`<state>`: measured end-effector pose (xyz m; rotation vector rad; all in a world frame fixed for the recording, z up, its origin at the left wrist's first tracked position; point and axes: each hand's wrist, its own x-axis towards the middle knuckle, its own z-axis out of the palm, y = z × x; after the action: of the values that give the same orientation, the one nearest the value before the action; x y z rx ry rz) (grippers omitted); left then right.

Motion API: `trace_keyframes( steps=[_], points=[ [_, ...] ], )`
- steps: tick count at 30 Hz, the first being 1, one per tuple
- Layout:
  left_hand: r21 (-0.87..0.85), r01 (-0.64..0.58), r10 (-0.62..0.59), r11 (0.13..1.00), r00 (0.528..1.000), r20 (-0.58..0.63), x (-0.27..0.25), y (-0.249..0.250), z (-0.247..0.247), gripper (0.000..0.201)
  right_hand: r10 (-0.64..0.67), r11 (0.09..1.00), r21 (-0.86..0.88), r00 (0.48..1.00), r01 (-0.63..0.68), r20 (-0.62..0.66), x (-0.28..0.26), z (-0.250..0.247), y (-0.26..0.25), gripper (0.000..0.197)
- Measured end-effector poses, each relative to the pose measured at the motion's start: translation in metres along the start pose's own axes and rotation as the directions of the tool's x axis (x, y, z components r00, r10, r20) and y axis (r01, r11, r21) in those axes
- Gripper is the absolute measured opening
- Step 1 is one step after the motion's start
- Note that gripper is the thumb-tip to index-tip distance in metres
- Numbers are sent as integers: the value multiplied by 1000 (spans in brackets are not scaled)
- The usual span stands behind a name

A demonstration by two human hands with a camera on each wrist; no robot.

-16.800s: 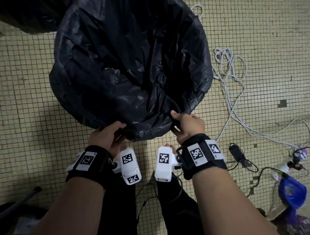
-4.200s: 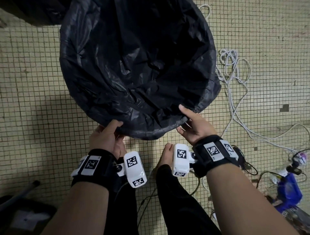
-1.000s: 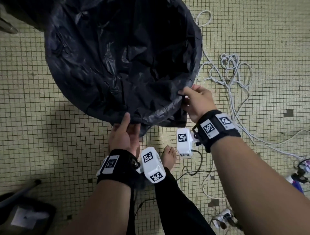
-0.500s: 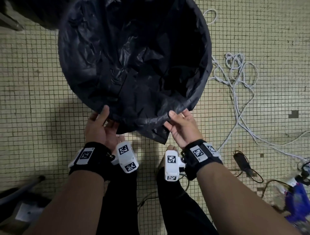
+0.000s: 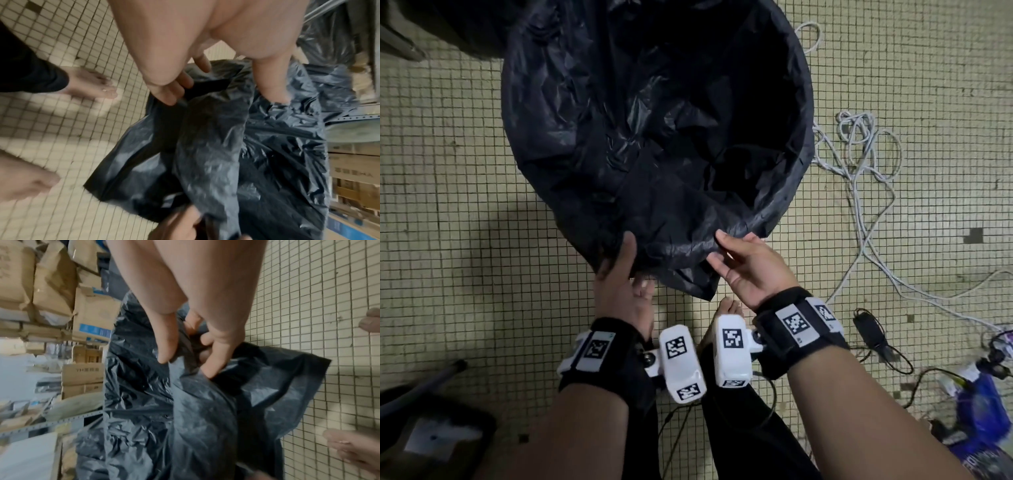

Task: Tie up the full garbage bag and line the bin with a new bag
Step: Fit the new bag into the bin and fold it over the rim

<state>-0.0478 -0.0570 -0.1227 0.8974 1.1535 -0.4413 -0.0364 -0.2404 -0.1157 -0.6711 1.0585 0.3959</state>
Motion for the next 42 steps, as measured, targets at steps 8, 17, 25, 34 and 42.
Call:
trace_keyframes(
  steps=[8,17,25,34,42],
  points=[
    [-333,149,-107,931,984,141,-5,-23,22,93,-80,987,-154,981,52,-180,4,-3,-42,42],
    [-498,20,39,867,993,108,3,-5,27,33,-188,971,-157,981,180,-41,12,-2,-66,17],
    [-286,-55,83,957,993,87,13,22,8,70,-43,995,-87,998,47,52,22,5,-44,14],
    [-119,203,-194,972,978,83,-5,18,-4,51,26,996,-92,998,-20,63,14,2,-21,17],
    [-178,193,-211,965,974,-88,-18,9,51,44,93,981,-166,995,-97,-34,7,1,-19,22]
  ],
)
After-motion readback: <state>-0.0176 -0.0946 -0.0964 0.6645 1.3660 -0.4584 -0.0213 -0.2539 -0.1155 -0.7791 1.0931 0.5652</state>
